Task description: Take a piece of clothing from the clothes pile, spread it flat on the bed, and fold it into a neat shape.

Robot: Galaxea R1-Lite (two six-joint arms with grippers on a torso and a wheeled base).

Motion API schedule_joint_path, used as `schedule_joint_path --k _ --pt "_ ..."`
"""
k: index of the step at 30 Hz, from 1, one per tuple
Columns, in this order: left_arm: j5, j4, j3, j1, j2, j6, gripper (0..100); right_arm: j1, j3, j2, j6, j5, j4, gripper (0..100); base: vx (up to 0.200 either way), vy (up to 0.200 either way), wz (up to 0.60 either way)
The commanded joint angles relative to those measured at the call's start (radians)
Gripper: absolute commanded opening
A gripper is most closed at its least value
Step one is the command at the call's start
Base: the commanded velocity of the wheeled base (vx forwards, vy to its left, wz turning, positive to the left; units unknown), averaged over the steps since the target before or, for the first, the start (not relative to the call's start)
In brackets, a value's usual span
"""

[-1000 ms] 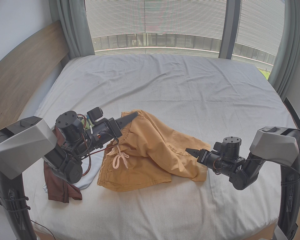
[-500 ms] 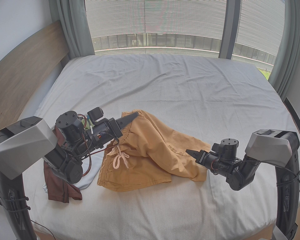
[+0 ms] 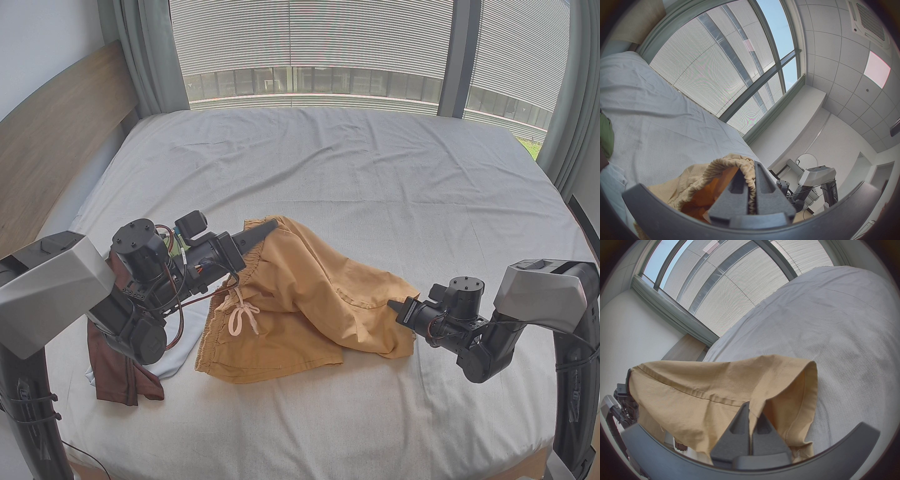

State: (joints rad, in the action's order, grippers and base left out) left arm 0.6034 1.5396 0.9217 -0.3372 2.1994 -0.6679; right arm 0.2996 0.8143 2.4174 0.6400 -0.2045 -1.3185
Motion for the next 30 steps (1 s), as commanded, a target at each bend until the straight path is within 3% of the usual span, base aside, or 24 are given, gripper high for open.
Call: schedule_joint_path --k 1,9,17,24,30 --pt "-0.002 0.002 0.040 0.000 -0.003 0.004 0 -0.016 -0.069 -0.123 0.009 -0.053 -0.015 0 0.000 0.000 0.00" --pt "-0.004 0.004 0.045 -0.006 -0.047 0.004 0 -0.039 -0.152 -0.302 0.013 -0.156 -0.059 0 0.000 0.000 0.00" --pt "-0.004 0.004 0.012 -0.006 -0.158 0.004 0 -0.085 -0.219 -0.357 -0.028 -0.164 -0.168 0 0.000 0.000 0.00" --pt "-0.014 0.004 -0.029 -0.059 -0.213 0.005 0 -0.105 -0.205 -0.379 -0.040 -0.165 -0.171 0 0.000 0.000 0.00" --pt "-0.028 0.007 -0.078 -0.036 -0.207 0.040 0 -0.109 -0.214 -0.377 -0.040 -0.171 -0.179 0 0.000 0.000 0.00"
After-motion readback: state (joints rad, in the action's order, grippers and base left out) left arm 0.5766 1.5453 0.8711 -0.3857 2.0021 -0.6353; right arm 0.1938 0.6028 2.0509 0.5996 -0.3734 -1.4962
